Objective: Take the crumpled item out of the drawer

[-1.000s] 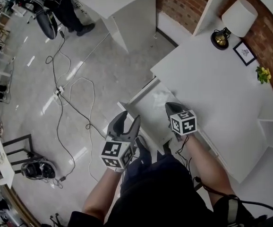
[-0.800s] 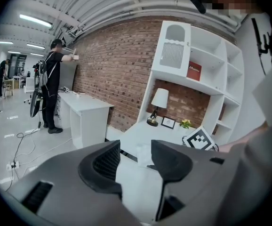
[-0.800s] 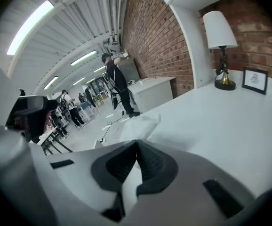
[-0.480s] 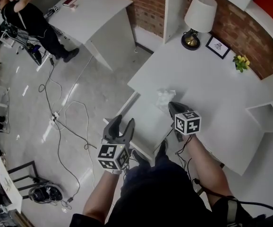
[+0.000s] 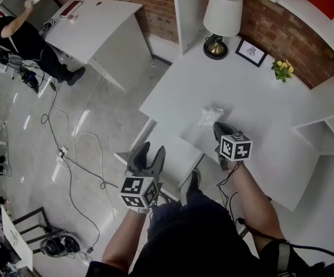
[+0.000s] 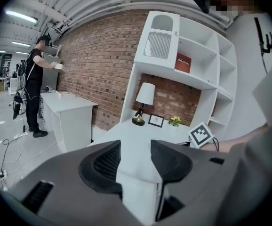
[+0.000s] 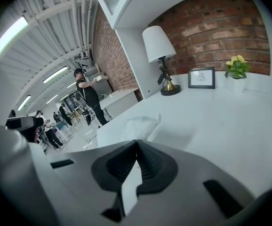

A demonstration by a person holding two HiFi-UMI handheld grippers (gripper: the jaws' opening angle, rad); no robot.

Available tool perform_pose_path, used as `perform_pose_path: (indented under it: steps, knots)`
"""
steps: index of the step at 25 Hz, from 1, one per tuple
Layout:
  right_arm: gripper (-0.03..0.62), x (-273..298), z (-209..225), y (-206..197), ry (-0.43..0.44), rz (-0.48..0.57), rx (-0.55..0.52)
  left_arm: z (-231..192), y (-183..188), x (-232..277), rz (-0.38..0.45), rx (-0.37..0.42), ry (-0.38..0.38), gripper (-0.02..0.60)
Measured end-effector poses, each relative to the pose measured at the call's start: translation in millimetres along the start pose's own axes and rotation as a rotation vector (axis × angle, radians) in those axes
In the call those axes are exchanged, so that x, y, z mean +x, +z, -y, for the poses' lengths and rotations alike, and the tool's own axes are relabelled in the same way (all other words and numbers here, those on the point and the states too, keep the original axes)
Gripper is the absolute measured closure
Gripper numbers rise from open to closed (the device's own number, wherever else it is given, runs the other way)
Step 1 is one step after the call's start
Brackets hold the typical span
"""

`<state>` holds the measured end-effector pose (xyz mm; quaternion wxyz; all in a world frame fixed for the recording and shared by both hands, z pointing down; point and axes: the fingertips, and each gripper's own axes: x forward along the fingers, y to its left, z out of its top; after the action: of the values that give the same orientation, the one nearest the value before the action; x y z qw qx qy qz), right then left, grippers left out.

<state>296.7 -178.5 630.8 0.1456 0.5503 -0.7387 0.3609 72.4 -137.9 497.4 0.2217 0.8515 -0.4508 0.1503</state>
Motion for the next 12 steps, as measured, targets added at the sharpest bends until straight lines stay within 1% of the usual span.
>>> perform_pose_path:
  steps: [7,12]
  knots:
    - [0.592,5,59,3,-0.068,0.027,0.153,9,0,28,-0.024,0.011,-0.007,0.385]
    - [0.584,16,83,-2,-0.092,0.001,0.242,12,4,40,-0.031,0.011,-0.012,0.385]
